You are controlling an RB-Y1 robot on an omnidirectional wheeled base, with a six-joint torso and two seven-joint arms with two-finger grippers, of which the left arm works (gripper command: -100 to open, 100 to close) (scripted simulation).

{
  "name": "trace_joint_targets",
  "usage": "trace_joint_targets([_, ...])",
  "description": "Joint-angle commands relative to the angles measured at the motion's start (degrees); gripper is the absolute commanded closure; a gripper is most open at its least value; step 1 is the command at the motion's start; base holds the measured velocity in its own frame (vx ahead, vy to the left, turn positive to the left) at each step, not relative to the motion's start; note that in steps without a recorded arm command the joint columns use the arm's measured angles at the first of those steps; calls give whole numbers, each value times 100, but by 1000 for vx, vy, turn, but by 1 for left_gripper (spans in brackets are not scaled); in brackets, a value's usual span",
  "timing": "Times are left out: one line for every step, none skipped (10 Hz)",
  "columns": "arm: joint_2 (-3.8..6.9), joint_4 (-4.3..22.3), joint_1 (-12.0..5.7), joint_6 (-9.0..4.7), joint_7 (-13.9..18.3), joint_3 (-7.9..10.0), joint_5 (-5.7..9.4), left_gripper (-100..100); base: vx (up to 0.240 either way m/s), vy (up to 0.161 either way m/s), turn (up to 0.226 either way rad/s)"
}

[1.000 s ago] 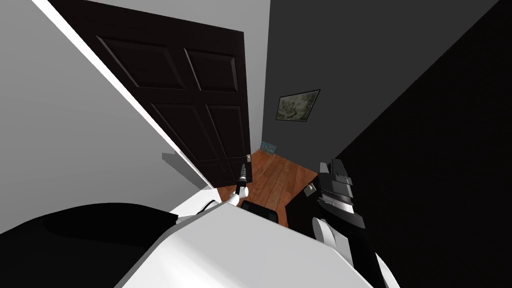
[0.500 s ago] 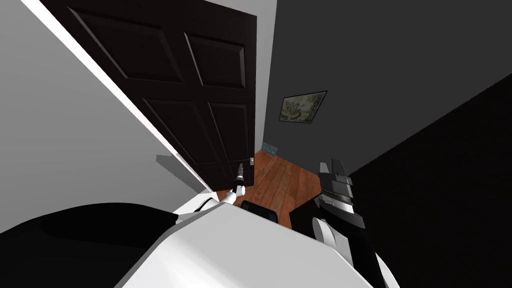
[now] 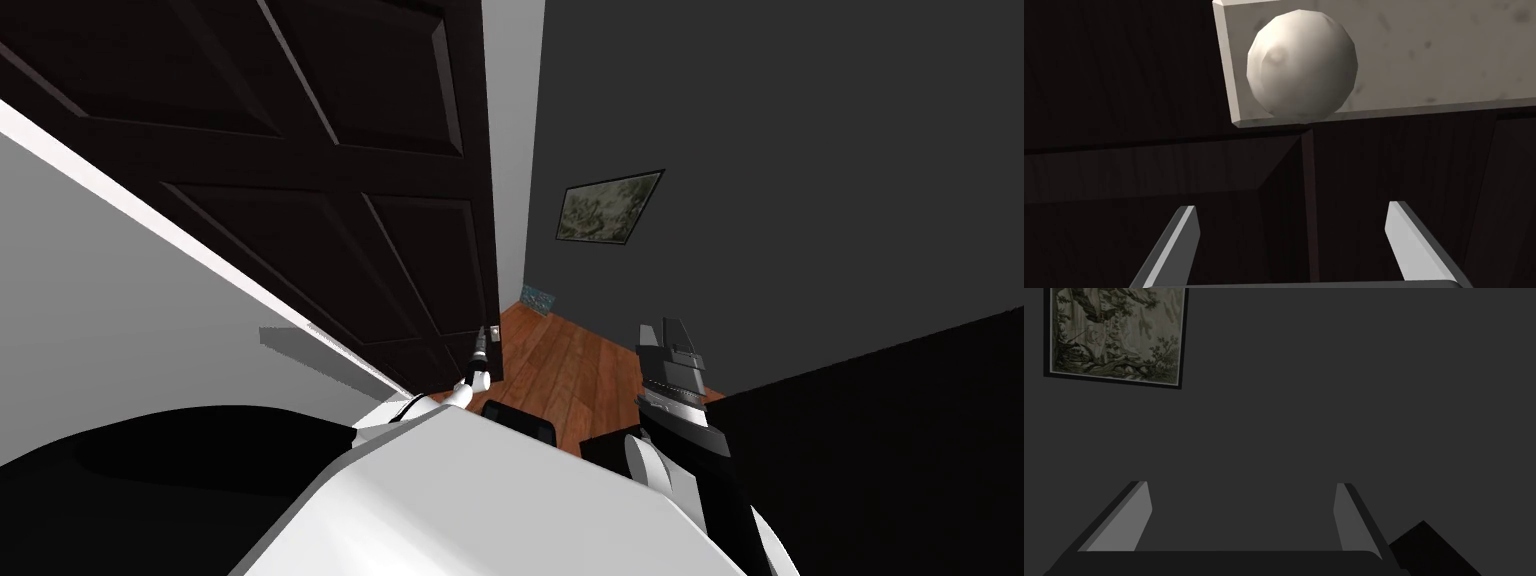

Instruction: Push the door open

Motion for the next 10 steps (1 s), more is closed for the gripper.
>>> trace_joint_targets([-137,-29,5,21,-12,17,2,-100,163,-60,4])
trace_joint_targets([-137,-29,5,21,-12,17,2,-100,88,-62,-19])
trace_joint_targets([-302,-23,1,21,-5,27,2,-100,114,-74,-44])
trace_joint_targets([-210,-64,50,36,-15,20,0,-100,55,-32,15])
trace_joint_targets([-210,-64,50,36,-15,20,0,100,-16,4,-5])
trace_joint_targets([-210,-64,50,36,-15,20,0,100,-24,13,-7])
trace_joint_targets([-210,-64,50,36,-15,20,0,100,-11,11,-12])
trace_joint_targets([-210,-64,50,36,-15,20,0,100,-3,6,-8])
trace_joint_targets([-210,-64,50,36,-15,20,0,100,0,0,0])
trace_joint_targets([-210,-64,50,36,-15,20,0,100,0,0,0])
